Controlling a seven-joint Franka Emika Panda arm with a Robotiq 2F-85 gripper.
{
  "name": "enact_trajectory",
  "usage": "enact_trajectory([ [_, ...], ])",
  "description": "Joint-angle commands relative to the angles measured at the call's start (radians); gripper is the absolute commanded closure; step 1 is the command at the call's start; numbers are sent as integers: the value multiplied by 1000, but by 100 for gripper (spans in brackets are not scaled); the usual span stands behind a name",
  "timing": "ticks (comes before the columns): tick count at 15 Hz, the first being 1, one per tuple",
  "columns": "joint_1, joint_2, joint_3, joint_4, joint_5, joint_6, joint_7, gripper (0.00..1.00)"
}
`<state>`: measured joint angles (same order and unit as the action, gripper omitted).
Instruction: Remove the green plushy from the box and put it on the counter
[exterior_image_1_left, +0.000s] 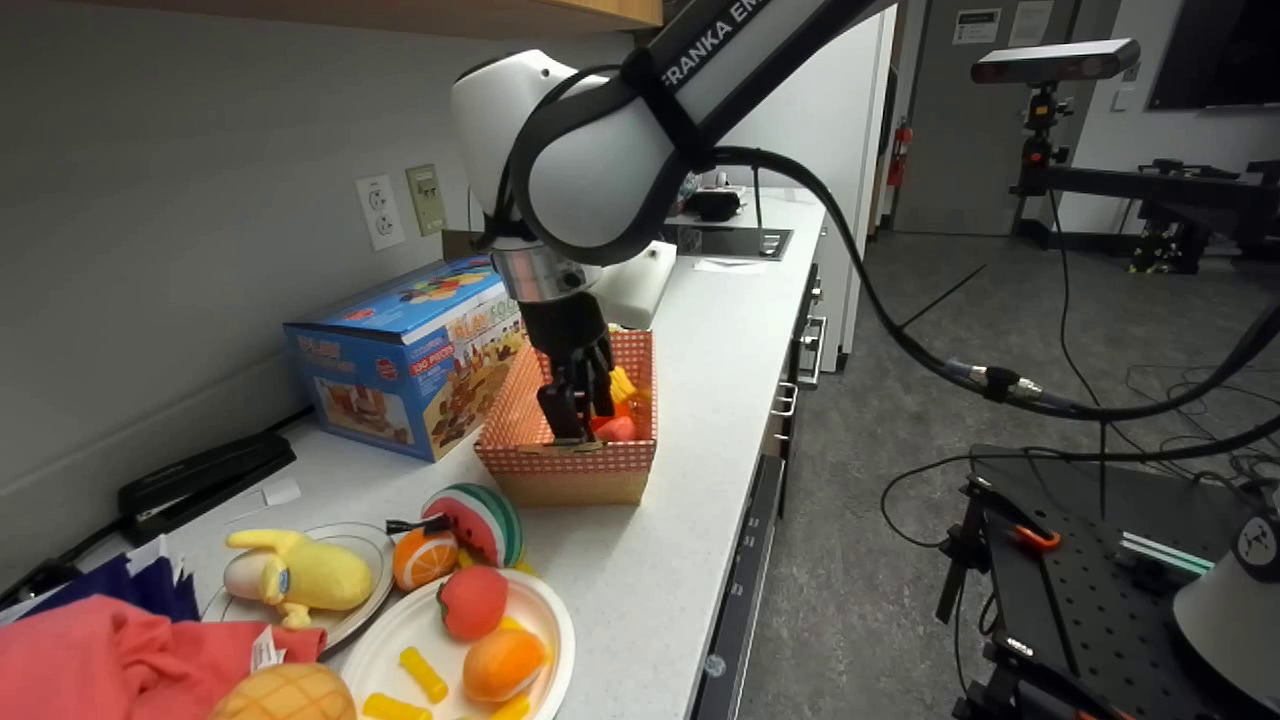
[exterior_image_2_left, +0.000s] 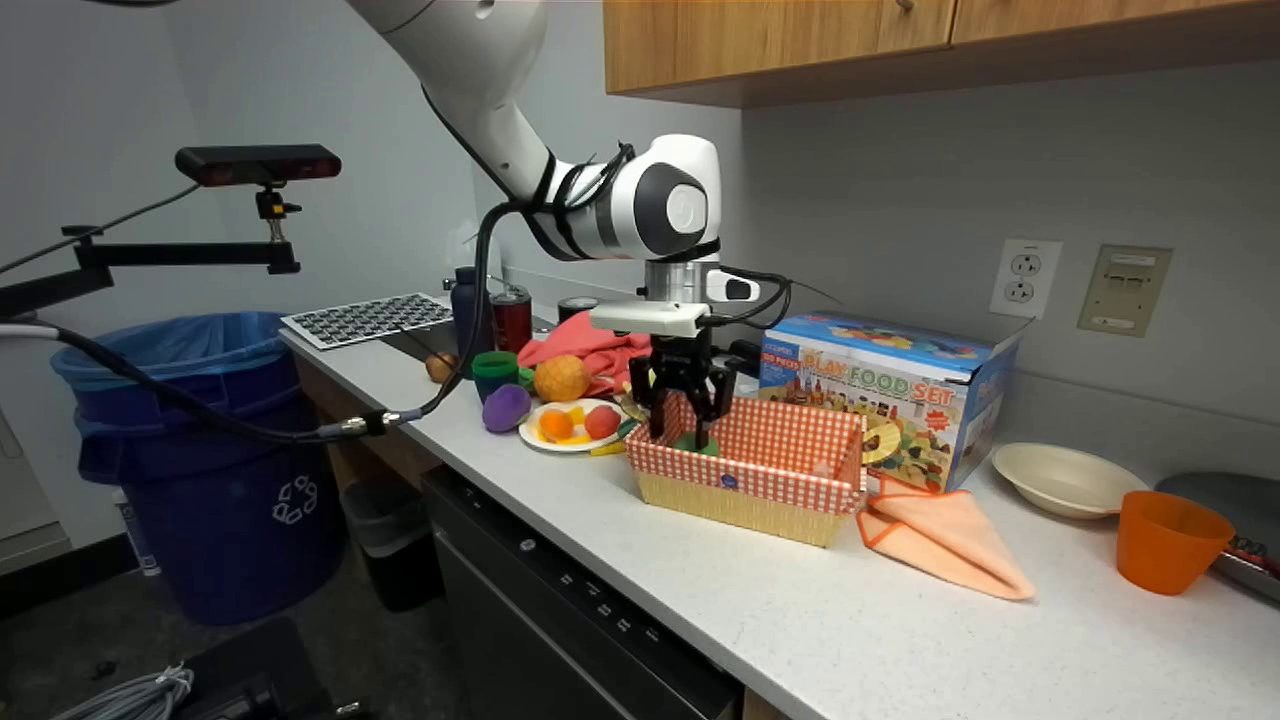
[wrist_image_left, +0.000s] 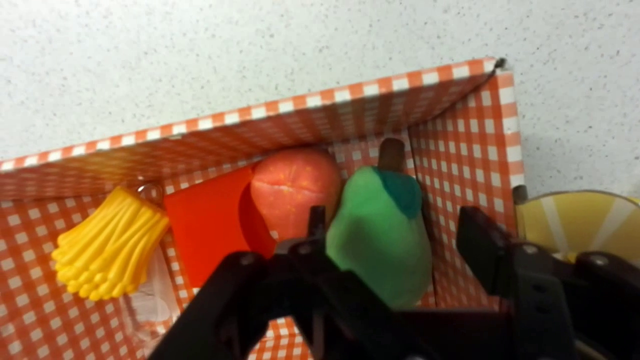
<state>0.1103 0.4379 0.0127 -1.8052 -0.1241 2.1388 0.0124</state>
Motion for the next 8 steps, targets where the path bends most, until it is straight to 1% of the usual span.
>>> enact_trajectory([
  [1, -7, 0, 8, 2, -4, -3, 3, 30],
  [5, -7, 0, 8, 2, -4, -3, 3, 30],
  [6, -7, 0, 8, 2, -4, -3, 3, 8],
  [7, 16, 5, -11, -6, -50, 32, 64, 7],
  [8, 20, 5, -15, -11, -66, 57, 80, 0],
])
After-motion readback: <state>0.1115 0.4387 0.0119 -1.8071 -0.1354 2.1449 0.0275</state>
